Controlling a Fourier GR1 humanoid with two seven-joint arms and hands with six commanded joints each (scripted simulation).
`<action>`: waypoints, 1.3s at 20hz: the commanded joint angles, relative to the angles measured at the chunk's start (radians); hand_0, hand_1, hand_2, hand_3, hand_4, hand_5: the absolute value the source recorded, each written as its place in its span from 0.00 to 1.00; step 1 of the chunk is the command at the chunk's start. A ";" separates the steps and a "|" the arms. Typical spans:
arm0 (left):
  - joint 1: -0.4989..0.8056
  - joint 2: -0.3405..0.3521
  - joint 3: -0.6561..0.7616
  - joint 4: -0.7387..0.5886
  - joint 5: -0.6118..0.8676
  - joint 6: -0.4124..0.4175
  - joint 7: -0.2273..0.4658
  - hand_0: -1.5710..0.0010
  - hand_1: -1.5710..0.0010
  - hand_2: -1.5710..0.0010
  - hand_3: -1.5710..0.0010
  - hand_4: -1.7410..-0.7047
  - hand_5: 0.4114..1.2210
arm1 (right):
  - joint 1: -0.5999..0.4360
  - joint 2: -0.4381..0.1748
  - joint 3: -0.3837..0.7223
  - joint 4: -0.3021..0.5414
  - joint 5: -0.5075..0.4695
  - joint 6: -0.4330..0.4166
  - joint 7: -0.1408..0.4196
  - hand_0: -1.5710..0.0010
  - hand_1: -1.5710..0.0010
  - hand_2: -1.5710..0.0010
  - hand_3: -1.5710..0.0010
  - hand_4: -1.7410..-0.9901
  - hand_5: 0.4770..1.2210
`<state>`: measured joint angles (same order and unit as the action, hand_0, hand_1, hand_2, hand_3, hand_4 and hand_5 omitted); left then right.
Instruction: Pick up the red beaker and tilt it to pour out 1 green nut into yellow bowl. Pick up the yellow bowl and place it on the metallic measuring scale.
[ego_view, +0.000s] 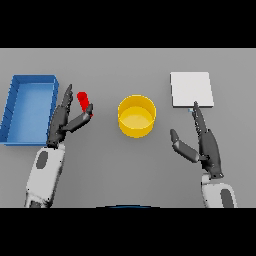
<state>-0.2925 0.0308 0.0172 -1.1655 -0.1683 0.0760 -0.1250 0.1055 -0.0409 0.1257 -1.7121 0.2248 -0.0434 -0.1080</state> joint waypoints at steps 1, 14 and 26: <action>-0.018 -0.003 0.003 0.029 -0.002 0.002 -0.018 1.00 1.00 1.00 1.00 0.54 0.27 | 0.016 0.004 0.005 0.006 0.000 0.004 -0.010 1.00 1.00 1.00 1.00 0.66 0.26; -0.254 -0.028 0.044 0.336 -0.058 0.100 -0.144 1.00 0.98 0.97 1.00 0.43 0.38 | 0.019 -0.005 -0.003 -0.011 -0.006 0.006 -0.005 1.00 1.00 1.00 1.00 0.64 0.29; -0.315 -0.055 0.103 0.428 -0.022 0.154 -0.252 0.09 0.08 0.08 0.12 0.07 0.89 | -0.006 -0.001 0.000 0.019 0.021 -0.012 -0.002 1.00 1.00 1.00 1.00 0.73 0.26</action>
<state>-0.6084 -0.0243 0.1208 -0.7375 -0.1888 0.2283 -0.3779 0.0986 -0.0418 0.1257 -1.6931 0.2456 -0.0559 -0.1089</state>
